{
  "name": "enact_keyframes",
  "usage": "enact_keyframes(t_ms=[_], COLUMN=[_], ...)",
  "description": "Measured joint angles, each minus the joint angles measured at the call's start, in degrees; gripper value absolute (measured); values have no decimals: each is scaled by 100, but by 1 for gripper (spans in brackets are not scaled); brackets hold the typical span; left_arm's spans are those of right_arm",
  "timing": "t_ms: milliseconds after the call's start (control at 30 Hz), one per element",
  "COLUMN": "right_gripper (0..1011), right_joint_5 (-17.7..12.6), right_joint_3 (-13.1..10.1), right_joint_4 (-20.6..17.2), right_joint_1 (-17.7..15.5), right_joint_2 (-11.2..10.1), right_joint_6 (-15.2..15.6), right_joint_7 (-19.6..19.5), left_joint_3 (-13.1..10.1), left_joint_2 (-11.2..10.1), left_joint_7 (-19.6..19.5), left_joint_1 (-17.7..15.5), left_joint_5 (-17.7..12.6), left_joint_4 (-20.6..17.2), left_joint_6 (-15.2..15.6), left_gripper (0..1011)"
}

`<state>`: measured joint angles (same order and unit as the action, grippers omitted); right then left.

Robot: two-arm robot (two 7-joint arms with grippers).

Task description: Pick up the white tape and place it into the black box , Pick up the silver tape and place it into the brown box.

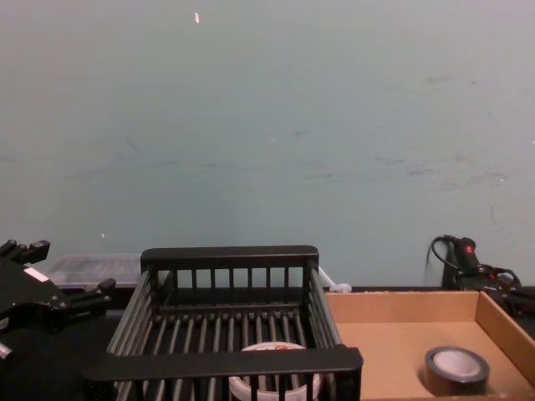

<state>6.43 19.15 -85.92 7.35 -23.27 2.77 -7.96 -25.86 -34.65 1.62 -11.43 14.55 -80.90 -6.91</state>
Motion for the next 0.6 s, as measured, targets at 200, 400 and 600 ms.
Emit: enact_keyframes(t_ms=[200, 400, 600], right_gripper=[1002, 1002, 1002], right_joint_5=[0, -1, -1], right_joint_3=[0, 0, 0], right_joint_4=[0, 0, 0], right_joint_1=[0, 0, 0], right_joint_2=[0, 0, 0], right_joint_6=[0, 0, 1], right_joint_7=[0, 0, 0], left_joint_3=[0, 0, 0], left_joint_2=[0, 0, 0], left_joint_7=[0, 0, 0], left_joint_1=[0, 0, 0], left_joint_5=[0, 0, 0], left_joint_4=[0, 0, 0], left_joint_6=[0, 0, 0], left_gripper=[1001, 1002, 1001])
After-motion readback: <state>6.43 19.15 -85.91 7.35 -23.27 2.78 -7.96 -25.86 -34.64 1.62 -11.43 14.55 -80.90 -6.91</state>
